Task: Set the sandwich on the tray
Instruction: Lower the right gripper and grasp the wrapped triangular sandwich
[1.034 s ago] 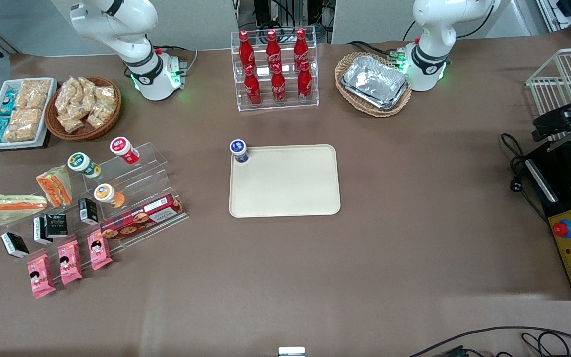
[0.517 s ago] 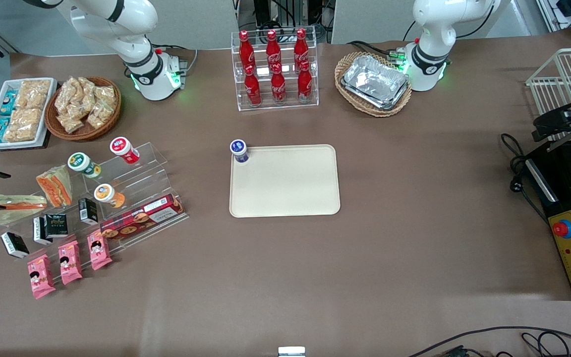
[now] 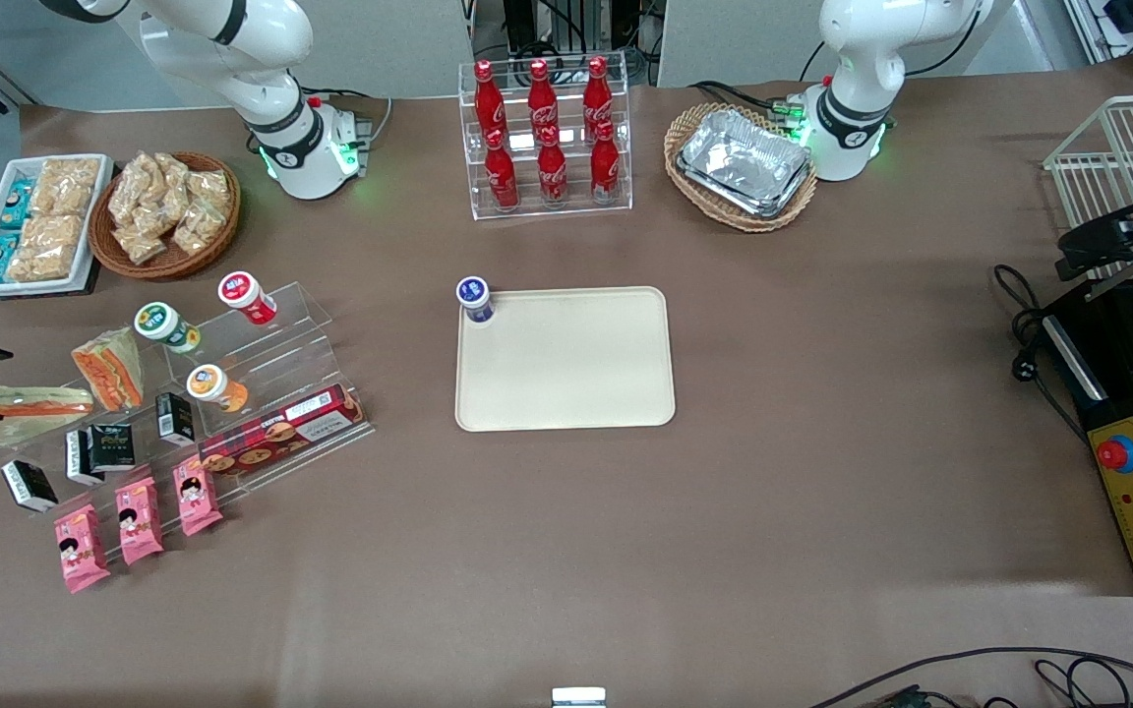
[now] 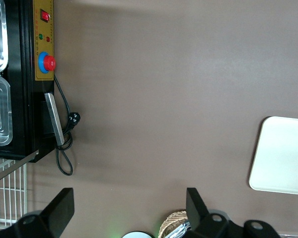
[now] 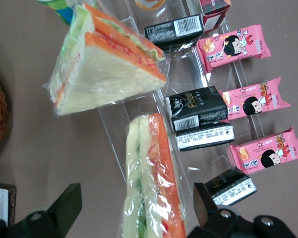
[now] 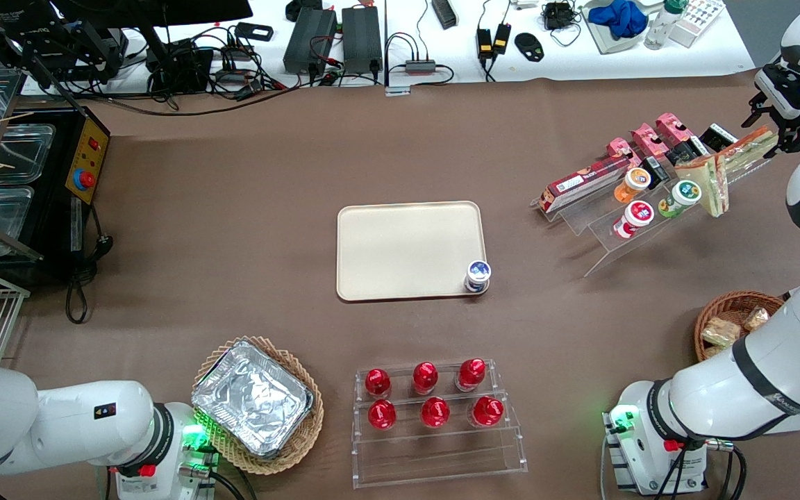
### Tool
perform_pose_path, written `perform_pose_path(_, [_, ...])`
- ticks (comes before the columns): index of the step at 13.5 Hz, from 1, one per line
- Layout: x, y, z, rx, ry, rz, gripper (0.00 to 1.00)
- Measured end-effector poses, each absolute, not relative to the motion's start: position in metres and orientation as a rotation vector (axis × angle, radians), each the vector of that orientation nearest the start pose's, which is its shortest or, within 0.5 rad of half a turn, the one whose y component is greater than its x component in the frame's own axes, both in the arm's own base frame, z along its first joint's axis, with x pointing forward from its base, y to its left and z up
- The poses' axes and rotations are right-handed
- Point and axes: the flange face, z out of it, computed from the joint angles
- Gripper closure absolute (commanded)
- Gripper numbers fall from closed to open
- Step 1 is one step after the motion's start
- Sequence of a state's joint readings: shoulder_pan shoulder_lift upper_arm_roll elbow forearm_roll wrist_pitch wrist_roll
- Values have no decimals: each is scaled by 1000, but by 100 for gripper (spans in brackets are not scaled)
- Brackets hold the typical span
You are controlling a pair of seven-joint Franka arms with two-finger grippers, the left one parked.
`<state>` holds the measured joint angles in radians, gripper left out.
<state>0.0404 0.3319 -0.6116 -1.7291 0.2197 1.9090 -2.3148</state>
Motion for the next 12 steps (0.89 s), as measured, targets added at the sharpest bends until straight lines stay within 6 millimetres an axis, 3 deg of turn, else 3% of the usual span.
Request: perform_pose_path(12, [557,-313,388,2102,2397,-40,0])
